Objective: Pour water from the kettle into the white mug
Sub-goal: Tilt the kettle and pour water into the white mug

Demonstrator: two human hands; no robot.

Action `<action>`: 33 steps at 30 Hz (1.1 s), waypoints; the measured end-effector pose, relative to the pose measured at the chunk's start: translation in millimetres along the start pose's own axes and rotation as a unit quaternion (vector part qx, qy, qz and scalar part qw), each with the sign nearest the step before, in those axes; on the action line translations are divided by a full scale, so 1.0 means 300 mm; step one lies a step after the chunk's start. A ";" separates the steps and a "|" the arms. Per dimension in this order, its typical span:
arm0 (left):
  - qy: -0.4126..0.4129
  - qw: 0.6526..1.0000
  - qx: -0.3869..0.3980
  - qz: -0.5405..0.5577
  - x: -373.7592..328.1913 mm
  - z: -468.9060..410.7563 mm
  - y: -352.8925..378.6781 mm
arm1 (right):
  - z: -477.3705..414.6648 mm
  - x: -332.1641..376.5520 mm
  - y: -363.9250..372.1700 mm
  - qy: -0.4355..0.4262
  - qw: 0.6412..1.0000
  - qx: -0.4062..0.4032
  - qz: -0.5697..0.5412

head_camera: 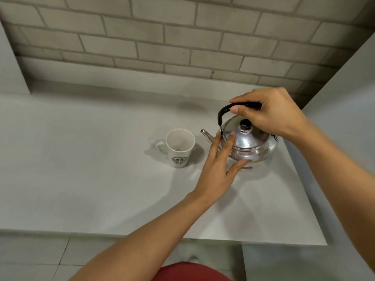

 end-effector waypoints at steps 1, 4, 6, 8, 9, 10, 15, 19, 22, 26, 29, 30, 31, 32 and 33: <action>-0.002 1.000 -0.003 0.003 0.005 0.005 0.000 | -0.001 0.005 0.006 -0.001 1.000 0.004 0.001; -0.008 1.000 -0.010 0.016 0.016 0.020 -0.004 | -0.007 0.020 0.018 -0.003 1.000 0.014 -0.001; -0.013 0.999 -0.013 0.027 0.020 0.028 -0.003 | -0.013 0.030 0.023 -0.005 1.000 0.021 -0.004; -0.016 0.999 -0.017 0.033 0.022 0.034 -0.006 | -0.022 0.048 0.029 -0.010 0.999 0.031 0.003; -0.017 0.999 -0.021 0.035 0.023 0.036 -0.009 | -0.027 0.061 0.031 -0.015 0.999 0.036 0.009; -0.019 0.999 -0.026 0.038 0.025 0.038 -0.014 | -0.032 0.077 0.032 -0.021 0.999 0.041 0.016; -0.022 0.996 -0.051 0.069 0.027 0.048 -0.021 | -0.056 0.149 0.043 -0.042 0.995 0.074 0.058; -0.027 0.992 -0.074 0.093 0.024 0.052 -0.032 | -0.089 0.192 0.063 -0.049 0.988 0.099 0.109; -0.023 0.991 -0.086 0.102 0.016 0.045 -0.042 | -0.111 0.213 0.072 -0.052 0.984 0.110 0.128; -0.020 0.989 -0.090 0.117 0.007 0.046 -0.039 | -0.127 0.226 0.070 -0.045 0.983 0.119 0.136; -0.029 0.986 -0.085 0.140 -0.001 0.048 -0.033 | -0.131 0.239 0.065 -0.047 0.981 0.124 0.139; -0.032 0.985 -0.083 0.145 -0.005 0.048 -0.030 | -0.131 0.243 0.063 -0.048 0.980 0.127 0.143; -0.035 0.985 -0.081 0.148 -0.009 0.047 -0.027 | -0.132 0.247 0.061 -0.050 0.980 0.129 0.146; -0.038 0.984 -0.080 0.153 -0.012 0.046 -0.025 | -0.133 0.251 0.060 -0.053 0.979 0.131 0.149; -0.040 0.983 -0.080 0.158 -0.016 0.045 -0.023 | -0.135 0.255 0.059 -0.057 0.978 0.133 0.153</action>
Point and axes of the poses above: each hand's wrist, its own z-axis away from the middle knuckle, its own y-axis out of the palm, x = y × z, the point moved 6 cm from there along -z, towards the middle knuckle, and after that the axes turned 1 degree about x, right-handed, at the moved point
